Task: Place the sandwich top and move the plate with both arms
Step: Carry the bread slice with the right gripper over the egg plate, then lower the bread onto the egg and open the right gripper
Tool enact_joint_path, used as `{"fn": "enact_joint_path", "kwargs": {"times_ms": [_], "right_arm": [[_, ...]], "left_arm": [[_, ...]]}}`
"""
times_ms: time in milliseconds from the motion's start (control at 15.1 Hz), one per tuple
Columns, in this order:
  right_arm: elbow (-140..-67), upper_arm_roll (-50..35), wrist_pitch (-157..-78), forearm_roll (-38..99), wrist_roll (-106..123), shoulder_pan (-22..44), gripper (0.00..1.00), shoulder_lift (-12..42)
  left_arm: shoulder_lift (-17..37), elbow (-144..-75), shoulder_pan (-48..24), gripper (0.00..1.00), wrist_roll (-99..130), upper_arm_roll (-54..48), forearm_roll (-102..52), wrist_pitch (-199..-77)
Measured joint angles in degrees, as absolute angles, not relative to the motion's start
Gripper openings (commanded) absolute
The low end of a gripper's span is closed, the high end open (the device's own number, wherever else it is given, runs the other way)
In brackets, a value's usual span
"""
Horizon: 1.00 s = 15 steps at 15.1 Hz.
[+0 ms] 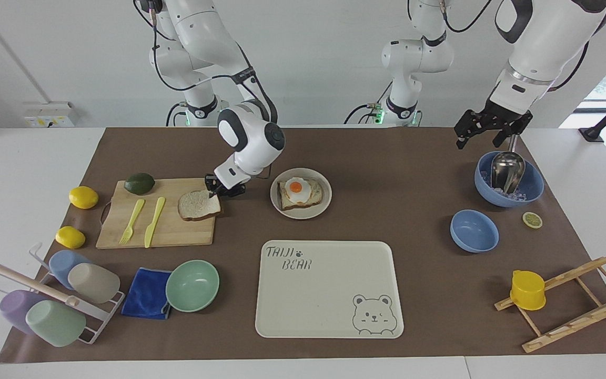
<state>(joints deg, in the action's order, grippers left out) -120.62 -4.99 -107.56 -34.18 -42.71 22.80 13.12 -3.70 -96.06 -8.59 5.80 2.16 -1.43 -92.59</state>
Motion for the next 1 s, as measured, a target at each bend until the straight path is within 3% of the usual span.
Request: {"fn": "enact_joint_path", "kwargs": {"times_ms": [332,531,731,997], "right_arm": [[-108.21,-11.71,-89.20,-34.18,-41.46,22.88,0.00,13.83],[-102.73,-14.81,-82.65,-32.91,-41.46,22.85,0.00,13.84],[-100.03,-16.39,-80.55,-30.01,-43.27,22.80,0.00,13.83],[-96.86,-18.58,-83.55,-24.63,-46.77,22.84,0.00,14.95]], "left_arm": [[-3.70,-96.06,-8.59,1.00,5.80,2.16,-1.43,-92.59],[-3.70,-96.06,-8.59,1.00,5.80,2.15,-1.43,-92.59],[-3.70,-96.06,-8.59,1.00,5.80,2.13,-1.43,-92.59],[-3.70,-96.06,-8.59,1.00,5.80,2.13,-1.43,-92.59]]}}
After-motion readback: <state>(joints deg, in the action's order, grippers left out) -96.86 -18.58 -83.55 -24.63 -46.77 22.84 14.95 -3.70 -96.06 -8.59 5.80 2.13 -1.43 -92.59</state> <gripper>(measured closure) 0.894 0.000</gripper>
